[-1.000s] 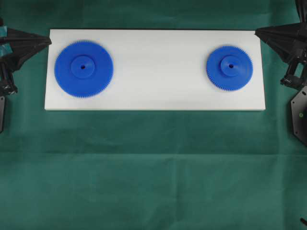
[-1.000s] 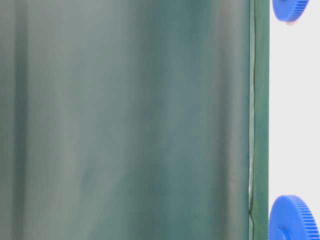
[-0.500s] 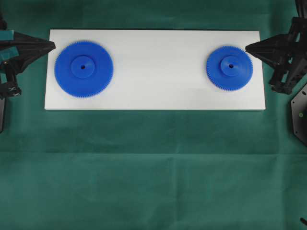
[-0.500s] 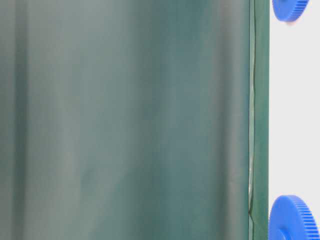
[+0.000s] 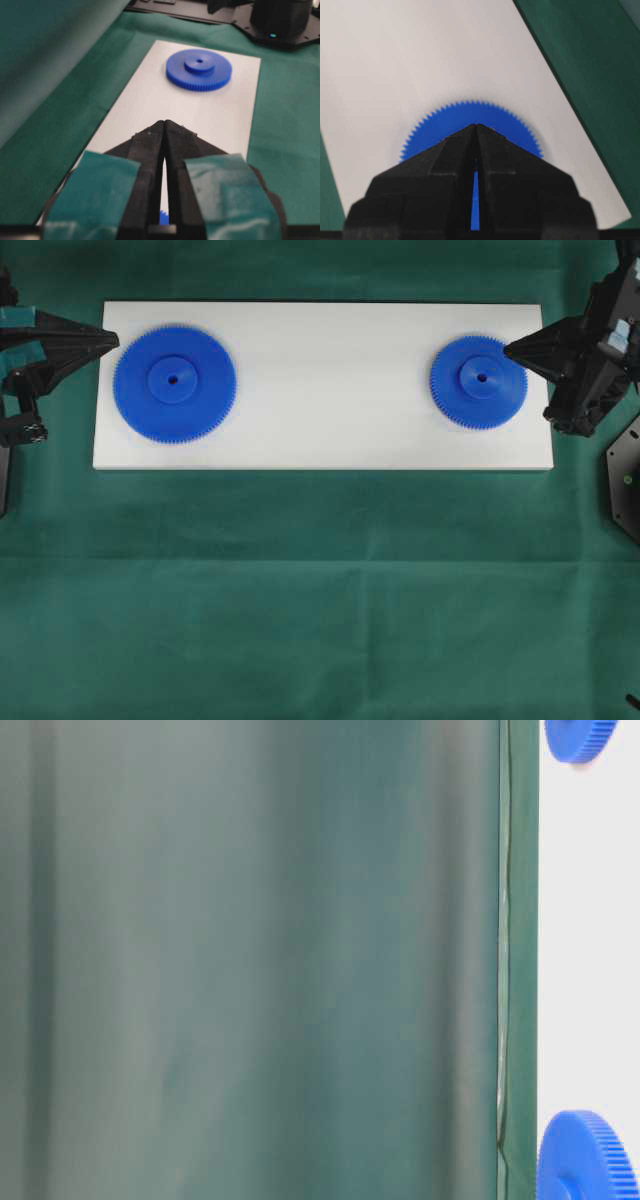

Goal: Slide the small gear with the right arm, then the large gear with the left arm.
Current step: 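Move the right gripper over the center of the small blue gear, then lower the right gripper tip onto the small gear's hub, then slide the small gear left with the right gripper against the large gear, then slide the small gear back right with the right gripper, then lift the right gripper off the gear and retract it right, then move the left gripper over the center of the large blue gear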

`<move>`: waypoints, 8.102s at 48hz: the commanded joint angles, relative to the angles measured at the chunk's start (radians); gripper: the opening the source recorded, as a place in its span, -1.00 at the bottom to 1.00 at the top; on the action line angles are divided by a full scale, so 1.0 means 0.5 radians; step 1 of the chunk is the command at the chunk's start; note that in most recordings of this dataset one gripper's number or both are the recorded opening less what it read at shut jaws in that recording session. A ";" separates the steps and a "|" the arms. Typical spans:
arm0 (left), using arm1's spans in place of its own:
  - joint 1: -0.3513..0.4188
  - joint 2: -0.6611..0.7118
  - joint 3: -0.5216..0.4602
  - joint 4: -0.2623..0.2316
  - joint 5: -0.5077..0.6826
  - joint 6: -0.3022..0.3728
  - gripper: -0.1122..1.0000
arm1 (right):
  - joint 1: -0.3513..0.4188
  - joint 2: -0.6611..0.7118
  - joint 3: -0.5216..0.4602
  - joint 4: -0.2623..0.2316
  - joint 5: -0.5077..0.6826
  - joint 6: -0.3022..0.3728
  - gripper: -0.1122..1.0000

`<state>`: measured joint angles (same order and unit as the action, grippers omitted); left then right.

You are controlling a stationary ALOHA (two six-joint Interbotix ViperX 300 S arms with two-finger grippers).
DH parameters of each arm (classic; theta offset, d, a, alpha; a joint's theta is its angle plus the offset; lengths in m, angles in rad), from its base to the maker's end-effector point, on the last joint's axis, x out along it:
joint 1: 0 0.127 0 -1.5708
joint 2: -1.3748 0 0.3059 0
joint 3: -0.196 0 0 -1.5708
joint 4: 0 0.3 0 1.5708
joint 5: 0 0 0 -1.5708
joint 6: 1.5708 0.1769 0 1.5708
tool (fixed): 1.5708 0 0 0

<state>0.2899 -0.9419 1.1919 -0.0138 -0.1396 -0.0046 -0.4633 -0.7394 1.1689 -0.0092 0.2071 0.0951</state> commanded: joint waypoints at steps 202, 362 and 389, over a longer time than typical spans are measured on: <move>0.018 -0.009 0.067 -0.009 -0.012 -0.025 -0.81 | 0.466 2.261 -1.733 -0.365 -0.209 0.110 0.10; 0.156 -0.021 0.043 -0.009 -0.043 -0.117 -0.81 | -0.095 -0.313 0.190 -0.574 -0.236 0.853 0.10; 0.288 0.512 -0.132 -0.006 0.420 -0.101 -0.81 | -0.083 -0.313 0.193 -0.571 -0.236 0.853 0.10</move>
<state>0.4188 -0.7424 1.1628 -0.0169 0.0522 -0.0568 -0.5062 -0.9020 1.2763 -0.2930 0.0982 0.5216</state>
